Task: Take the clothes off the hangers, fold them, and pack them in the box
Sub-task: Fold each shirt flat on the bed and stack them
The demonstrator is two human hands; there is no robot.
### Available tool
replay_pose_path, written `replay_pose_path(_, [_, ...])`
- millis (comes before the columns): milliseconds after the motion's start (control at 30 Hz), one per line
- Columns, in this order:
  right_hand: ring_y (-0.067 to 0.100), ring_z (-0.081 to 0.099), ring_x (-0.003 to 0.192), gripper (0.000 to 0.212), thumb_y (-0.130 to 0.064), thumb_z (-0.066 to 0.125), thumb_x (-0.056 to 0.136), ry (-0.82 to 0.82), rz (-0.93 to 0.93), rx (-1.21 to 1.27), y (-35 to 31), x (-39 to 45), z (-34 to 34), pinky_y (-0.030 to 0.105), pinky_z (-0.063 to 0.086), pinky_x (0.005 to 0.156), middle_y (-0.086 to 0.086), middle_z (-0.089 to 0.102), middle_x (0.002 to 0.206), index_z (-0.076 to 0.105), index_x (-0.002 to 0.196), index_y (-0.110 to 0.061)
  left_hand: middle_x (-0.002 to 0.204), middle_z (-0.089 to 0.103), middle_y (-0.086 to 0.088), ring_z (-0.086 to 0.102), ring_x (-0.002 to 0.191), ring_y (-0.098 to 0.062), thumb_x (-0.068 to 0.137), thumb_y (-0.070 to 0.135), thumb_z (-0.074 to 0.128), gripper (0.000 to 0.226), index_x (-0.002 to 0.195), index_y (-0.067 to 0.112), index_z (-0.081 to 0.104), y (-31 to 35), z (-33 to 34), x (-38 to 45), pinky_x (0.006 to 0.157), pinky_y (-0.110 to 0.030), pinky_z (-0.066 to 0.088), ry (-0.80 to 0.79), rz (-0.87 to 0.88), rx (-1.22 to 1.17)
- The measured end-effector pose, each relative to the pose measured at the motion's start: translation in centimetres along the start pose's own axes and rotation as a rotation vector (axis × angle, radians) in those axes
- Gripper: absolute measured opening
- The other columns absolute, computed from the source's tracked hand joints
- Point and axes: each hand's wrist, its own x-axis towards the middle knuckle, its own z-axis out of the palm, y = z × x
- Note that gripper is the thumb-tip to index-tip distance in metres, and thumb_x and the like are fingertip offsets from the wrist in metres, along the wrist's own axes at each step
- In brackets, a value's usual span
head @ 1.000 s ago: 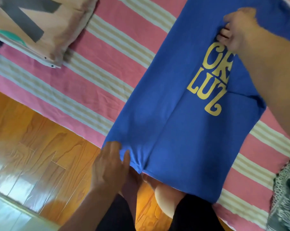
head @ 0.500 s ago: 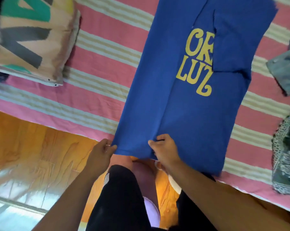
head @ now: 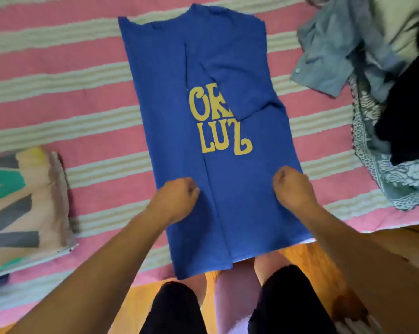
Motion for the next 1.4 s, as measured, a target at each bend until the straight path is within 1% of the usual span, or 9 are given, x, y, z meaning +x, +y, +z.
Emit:
replay_pose_path(133, [0.030,0.059,0.105,0.031,-0.022,0.058,0.095,0.082,0.063,0.280,2.2,6.9,-4.7,0.034,0.044,0.082,0.007,0.061,0.116,0.058,0.124,-0.011,0.101,0.067,-0.004,0.063,0.085,-0.029,0.101,0.024,0.044,0.021,0.109,0.018,0.063,7.3,-7.2,7.8,0.069,-0.037,0.052,0.215,0.164,0.076])
replay_pose_path(300, [0.022,0.044,0.068,0.031,-0.035,0.060,0.087,-0.024,0.031,0.400,4.7,12.5,-3.1,0.031,0.034,0.058,-0.007,0.044,0.068,0.038,0.067,-0.026,0.124,0.057,-0.007,0.057,0.109,-0.035,0.094,0.000,0.048,0.046,0.134,0.020,0.055,17.0,-12.6,19.4,0.075,-0.042,0.046,0.441,0.493,0.496])
replay_pose_path(500, [0.022,0.046,0.067,0.040,-0.047,0.065,0.089,0.098,-0.112,0.318,9.4,7.4,0.6,0.034,0.034,0.061,-0.005,0.046,0.070,0.044,0.064,-0.023,0.141,0.055,-0.010,0.052,0.124,-0.037,0.082,-0.008,0.057,0.064,0.142,0.012,0.052,25.6,-14.0,28.7,0.088,-0.049,0.051,0.348,0.982,1.100])
replay_pose_path(633, [0.028,0.050,0.068,0.034,-0.046,0.061,0.084,0.245,-0.260,0.104,12.8,1.9,4.0,0.035,0.040,0.059,-0.008,0.036,0.076,0.052,0.070,-0.016,0.126,0.052,-0.017,0.059,0.106,-0.040,0.084,-0.002,0.060,0.058,0.138,0.010,0.045,27.0,-13.9,29.6,0.072,-0.044,0.045,0.344,0.965,1.282])
replay_pose_path(800, [0.026,0.049,0.058,0.030,-0.027,0.067,0.087,0.182,-0.201,0.118,15.0,-3.8,4.4,0.032,0.034,0.054,-0.010,0.037,0.064,0.037,0.081,-0.027,0.105,0.066,-0.013,0.060,0.105,-0.034,0.083,0.011,0.070,0.038,0.119,0.018,0.060,27.2,-14.9,27.7,0.096,-0.048,0.039,0.444,0.769,1.423])
replay_pose_path(933, [0.016,0.032,0.045,0.027,-0.039,0.048,0.089,0.232,-0.419,0.019,12.2,-8.9,3.1,0.027,0.024,0.041,-0.014,0.019,0.056,0.022,0.080,-0.036,0.108,0.061,-0.019,0.053,0.111,-0.042,0.081,0.003,0.064,0.026,0.103,0.014,0.072,22.9,-17.5,23.7,0.091,-0.050,0.040,0.623,0.734,1.002])
replay_pose_path(1033, [0.018,0.043,0.046,0.015,-0.036,0.047,0.089,0.169,-0.567,-0.004,8.9,-12.3,3.9,0.028,0.028,0.043,-0.011,0.036,0.061,0.036,0.081,-0.030,0.099,0.058,-0.004,0.058,0.112,-0.036,0.082,0.004,0.048,0.036,0.099,0.018,0.076,17.6,-19.6,20.5,0.093,-0.039,0.048,0.629,0.637,0.394])
replay_pose_path(1233, [0.010,0.026,0.048,0.040,-0.026,0.086,0.063,0.004,-0.703,-0.209,3.2,-13.7,10.0,0.021,0.008,0.046,-0.013,0.044,0.059,0.046,0.069,-0.028,0.082,0.061,-0.002,0.062,0.078,-0.023,0.085,-0.006,0.041,0.039,0.076,0.029,0.056,7.8,-18.8,20.6,0.053,-0.019,0.053,0.469,0.207,-0.266])
replay_pose_path(1400, [0.009,0.041,0.042,0.050,-0.021,0.091,0.049,-0.084,-0.599,-0.271,2.7,-13.0,14.8,0.021,0.024,0.050,-0.012,0.044,0.057,0.044,0.066,-0.027,0.073,0.057,0.002,0.059,0.061,-0.009,0.092,0.000,0.047,0.021,0.097,0.014,0.062,4.8,-17.9,21.9,0.067,-0.026,0.060,0.332,0.131,-0.838])
